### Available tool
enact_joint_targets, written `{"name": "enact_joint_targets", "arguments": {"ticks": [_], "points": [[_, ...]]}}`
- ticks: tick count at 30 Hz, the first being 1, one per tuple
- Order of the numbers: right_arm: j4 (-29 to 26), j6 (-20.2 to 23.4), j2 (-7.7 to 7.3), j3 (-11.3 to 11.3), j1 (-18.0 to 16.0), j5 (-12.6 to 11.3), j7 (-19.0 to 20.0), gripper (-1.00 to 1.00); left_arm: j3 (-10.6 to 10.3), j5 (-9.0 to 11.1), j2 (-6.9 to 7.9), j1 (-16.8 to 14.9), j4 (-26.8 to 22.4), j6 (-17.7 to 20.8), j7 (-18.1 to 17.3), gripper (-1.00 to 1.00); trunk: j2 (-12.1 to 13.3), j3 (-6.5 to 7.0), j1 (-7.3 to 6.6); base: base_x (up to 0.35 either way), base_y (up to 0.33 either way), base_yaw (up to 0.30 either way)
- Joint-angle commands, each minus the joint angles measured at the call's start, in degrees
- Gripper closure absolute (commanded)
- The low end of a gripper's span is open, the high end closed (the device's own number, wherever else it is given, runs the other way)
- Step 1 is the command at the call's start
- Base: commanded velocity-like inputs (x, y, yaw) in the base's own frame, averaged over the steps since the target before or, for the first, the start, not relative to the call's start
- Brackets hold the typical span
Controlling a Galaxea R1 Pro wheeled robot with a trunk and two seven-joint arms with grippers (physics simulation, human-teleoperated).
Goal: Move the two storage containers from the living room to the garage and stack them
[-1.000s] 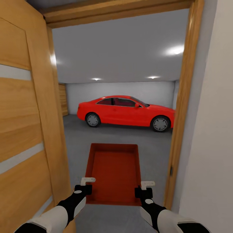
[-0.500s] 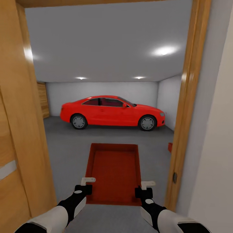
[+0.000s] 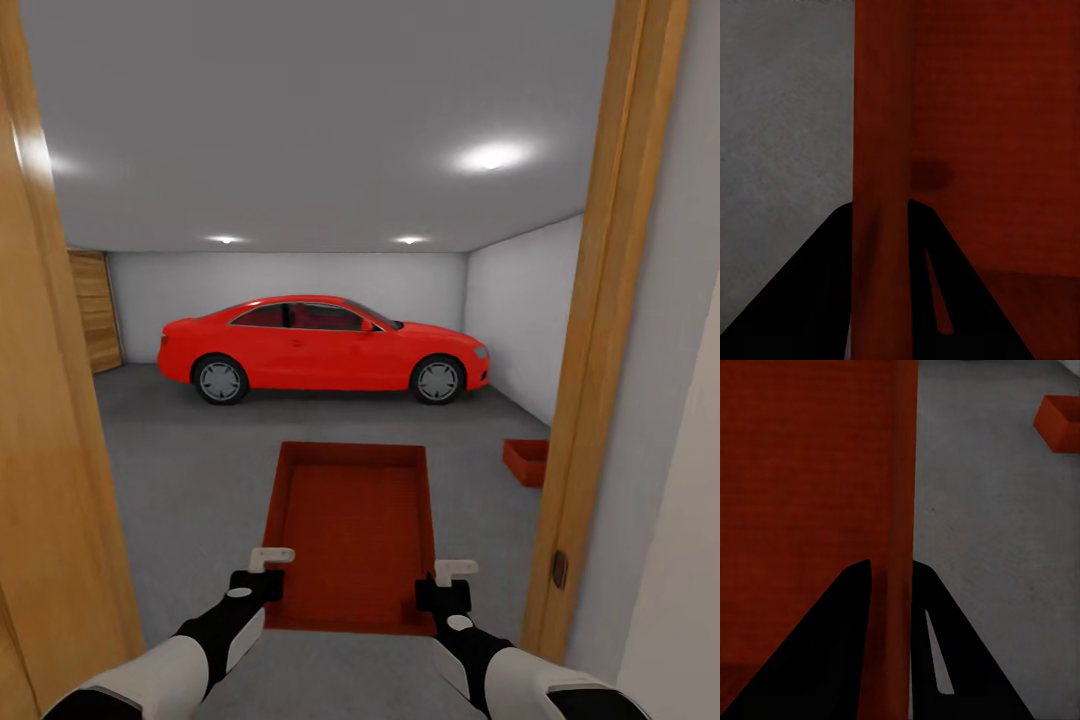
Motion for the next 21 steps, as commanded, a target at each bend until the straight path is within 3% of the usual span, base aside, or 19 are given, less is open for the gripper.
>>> {"name": "enact_joint_targets", "arguments": {"ticks": [1,10,21], "points": [[-0.16,-0.95,-0.57,-2.79,-0.02,0.34,-0.64,1.00,2.88,3.24,0.18,-0.05,0.18,-0.09,1.62,1.00,-0.03,-0.01,0.01,0.003,0.002,0.000],[-0.16,-0.95,-0.53,-2.79,-0.02,0.26,-0.64,1.00,2.88,3.24,0.18,-0.05,0.15,-0.09,1.72,1.00,-0.03,-0.01,0.01,0.000,0.000,0.009],[-0.16,-0.95,-0.66,-2.79,-0.02,0.34,-0.64,1.00,2.88,3.24,0.18,-0.05,0.29,-0.07,1.72,1.00,-0.03,-0.01,0.01,0.016,0.000,0.140]]}}
